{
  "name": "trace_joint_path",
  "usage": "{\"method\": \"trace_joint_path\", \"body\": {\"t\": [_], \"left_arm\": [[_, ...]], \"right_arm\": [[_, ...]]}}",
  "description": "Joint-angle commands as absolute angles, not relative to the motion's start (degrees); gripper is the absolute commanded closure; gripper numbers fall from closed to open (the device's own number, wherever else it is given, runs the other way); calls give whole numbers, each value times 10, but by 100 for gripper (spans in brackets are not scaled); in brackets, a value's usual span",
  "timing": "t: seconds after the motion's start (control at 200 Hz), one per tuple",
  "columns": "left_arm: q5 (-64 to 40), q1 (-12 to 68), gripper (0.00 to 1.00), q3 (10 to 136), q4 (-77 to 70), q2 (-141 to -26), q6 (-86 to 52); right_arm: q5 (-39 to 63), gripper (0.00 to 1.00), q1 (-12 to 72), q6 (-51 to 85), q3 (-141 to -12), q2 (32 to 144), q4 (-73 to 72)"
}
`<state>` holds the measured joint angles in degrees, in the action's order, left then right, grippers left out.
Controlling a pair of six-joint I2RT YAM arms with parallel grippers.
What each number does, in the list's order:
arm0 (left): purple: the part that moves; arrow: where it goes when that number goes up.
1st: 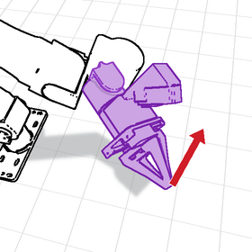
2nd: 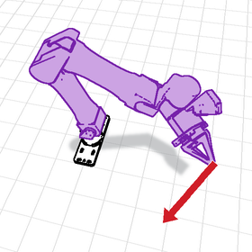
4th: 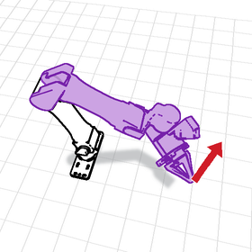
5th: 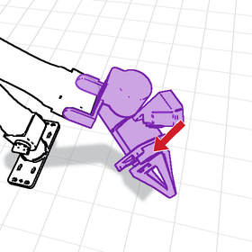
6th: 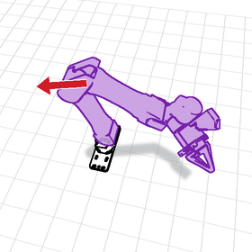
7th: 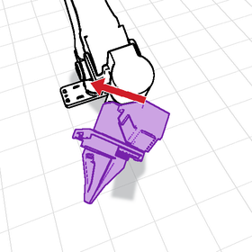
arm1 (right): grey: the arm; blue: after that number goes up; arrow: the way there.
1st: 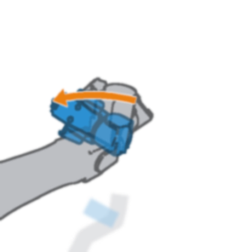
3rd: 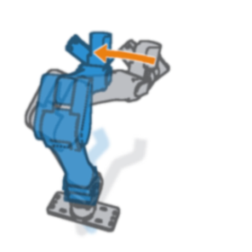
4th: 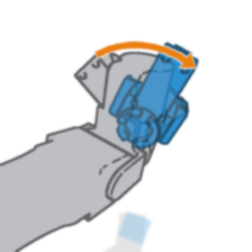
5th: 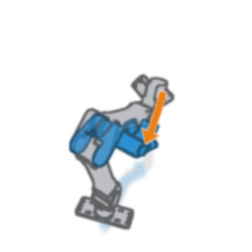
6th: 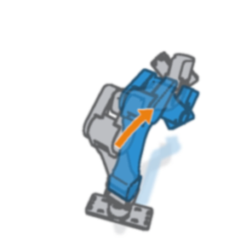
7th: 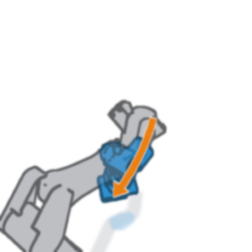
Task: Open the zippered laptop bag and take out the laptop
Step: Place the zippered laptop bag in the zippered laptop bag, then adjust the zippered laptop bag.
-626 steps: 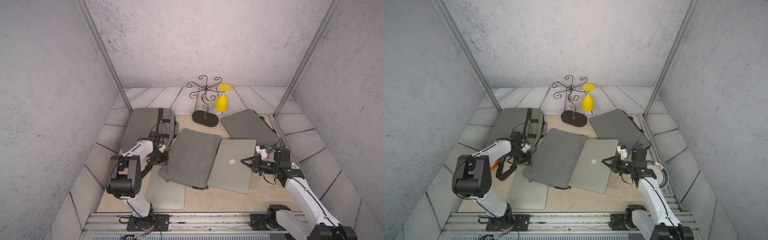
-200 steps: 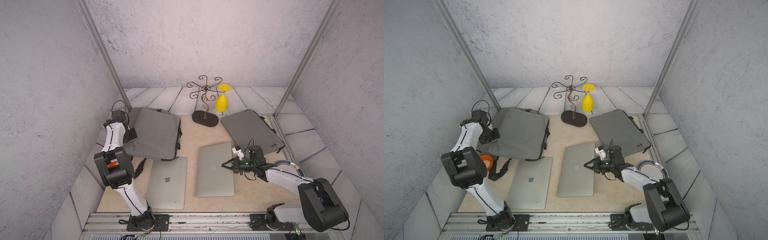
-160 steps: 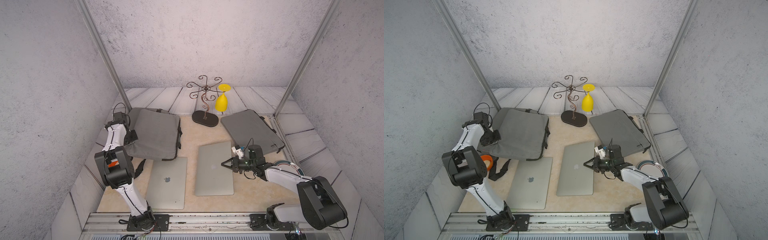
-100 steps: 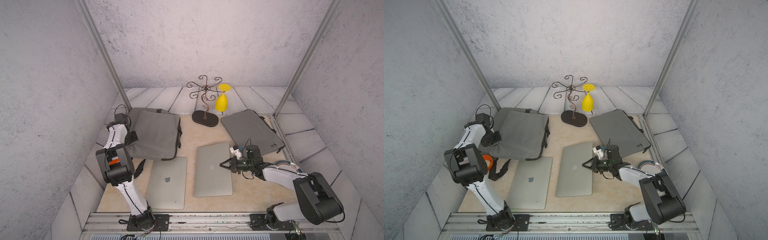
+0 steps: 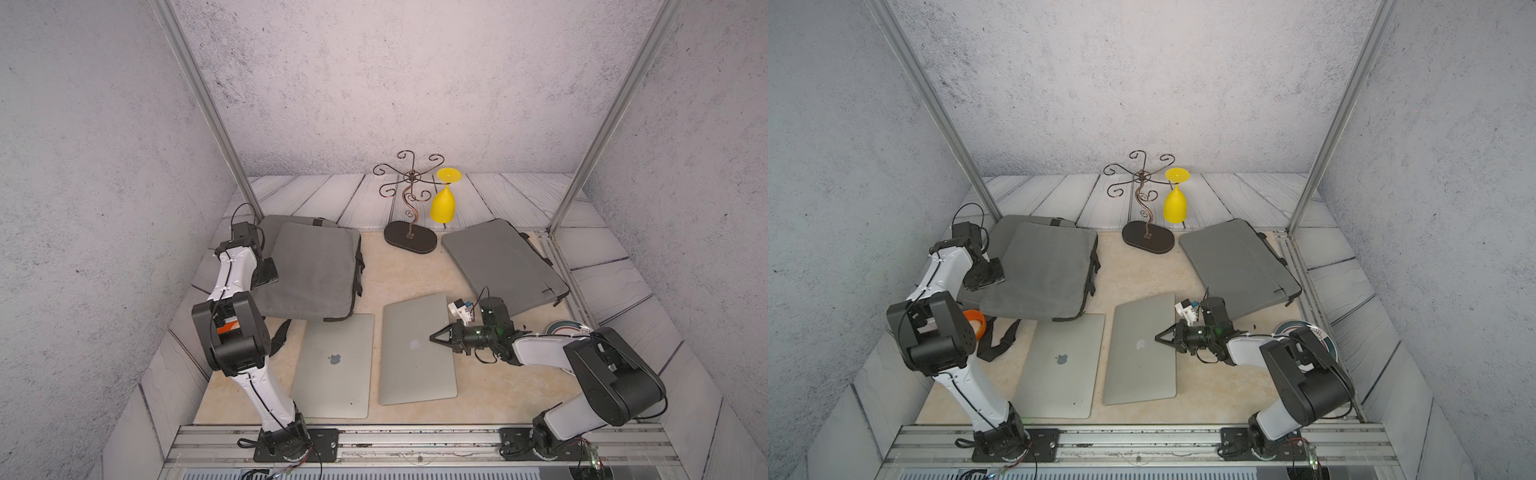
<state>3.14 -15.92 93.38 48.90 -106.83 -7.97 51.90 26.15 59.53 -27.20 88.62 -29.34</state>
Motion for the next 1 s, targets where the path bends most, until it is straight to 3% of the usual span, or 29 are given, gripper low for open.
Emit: {"method": "trace_joint_path", "body": {"t": [0.0, 0.265, 0.375, 0.63, 0.996], "left_arm": [[2, -135, 48, 933, 517, -1026, -67], [-62, -40, 46, 902, 528, -991, -82], [-74, 8, 46, 898, 524, -991, -93], [-56, 113, 45, 895, 505, -1027, -106], [37, 187, 44, 911, 481, -1107, -86]], "right_arm": [[556, 96, 272, 632, -271, 902, -420], [555, 91, 285, 665, -256, 960, -505], [556, 83, 286, 660, -255, 967, -502], [562, 71, 286, 568, -265, 946, -365], [553, 66, 287, 484, -266, 921, -249]]}}
